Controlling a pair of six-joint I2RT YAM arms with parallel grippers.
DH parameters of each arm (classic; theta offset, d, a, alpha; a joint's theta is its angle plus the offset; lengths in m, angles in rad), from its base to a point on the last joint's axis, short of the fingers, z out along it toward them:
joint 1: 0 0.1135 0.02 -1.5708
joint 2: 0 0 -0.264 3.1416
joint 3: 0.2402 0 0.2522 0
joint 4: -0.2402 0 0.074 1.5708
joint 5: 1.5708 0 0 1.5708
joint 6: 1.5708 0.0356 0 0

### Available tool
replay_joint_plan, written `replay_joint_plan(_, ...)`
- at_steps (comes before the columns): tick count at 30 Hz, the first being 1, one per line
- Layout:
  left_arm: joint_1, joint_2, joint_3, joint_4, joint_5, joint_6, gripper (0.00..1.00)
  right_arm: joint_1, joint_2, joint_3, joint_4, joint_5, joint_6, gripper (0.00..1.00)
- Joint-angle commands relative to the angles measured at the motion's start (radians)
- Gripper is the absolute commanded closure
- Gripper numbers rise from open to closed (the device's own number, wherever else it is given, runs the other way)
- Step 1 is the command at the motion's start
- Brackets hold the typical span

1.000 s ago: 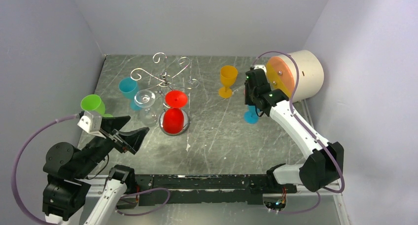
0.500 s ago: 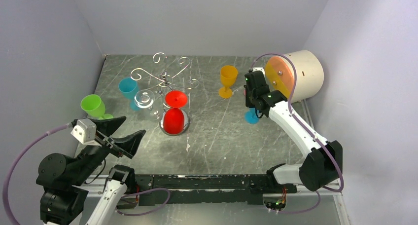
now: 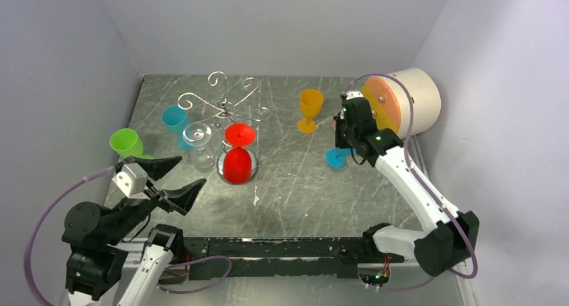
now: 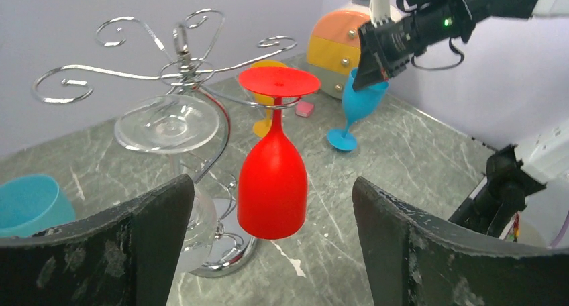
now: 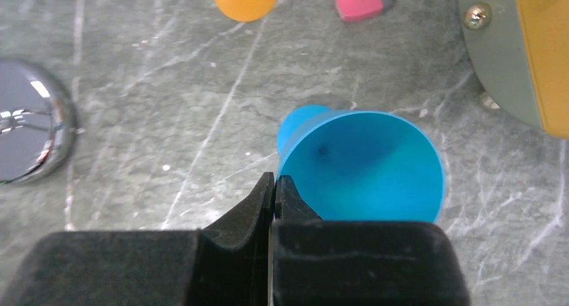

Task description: Place the wine glass upside down on the wine glass rack

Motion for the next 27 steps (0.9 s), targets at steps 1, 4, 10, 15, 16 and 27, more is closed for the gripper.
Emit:
replay_joint_plan(1, 0.006, -0.041, -0.060, 0.163, 0.174, 0.134, 0.09, 0.003, -0.103, 0.039, -0.015, -0.133, 0.017, 1.00)
replay_joint_plan(4, 0.012, -0.058, -0.090, 0.227, 0.207, 0.180, 0.05, 0.004, -0.167, 0.054, -0.020, -0.210, 0.037, 1.00)
replay_joint_plan(10, 0.015, -0.031, -0.072, 0.231, 0.272, 0.321, 0.01, 0.004, -0.304, 0.178, -0.070, -0.398, 0.078, 1.00)
replay_joint_plan(15, 0.016, -0.008, -0.044, 0.255, 0.423, 0.377, 0.01, 0.003, -0.402, 0.268, -0.005, -0.637, 0.127, 1.00)
replay_joint_plan(16, 0.016, -0.007, -0.043, 0.262, 0.449, 0.387, 0.01, 0.003, -0.415, 0.271, 0.023, -0.700, 0.139, 1.00)
replay_joint_plan(27, 0.016, 0.006, 0.004, 0.192, 0.594, 0.490, 0.11, 0.003, -0.452, 0.086, 0.522, -1.278, 0.453, 1.00)
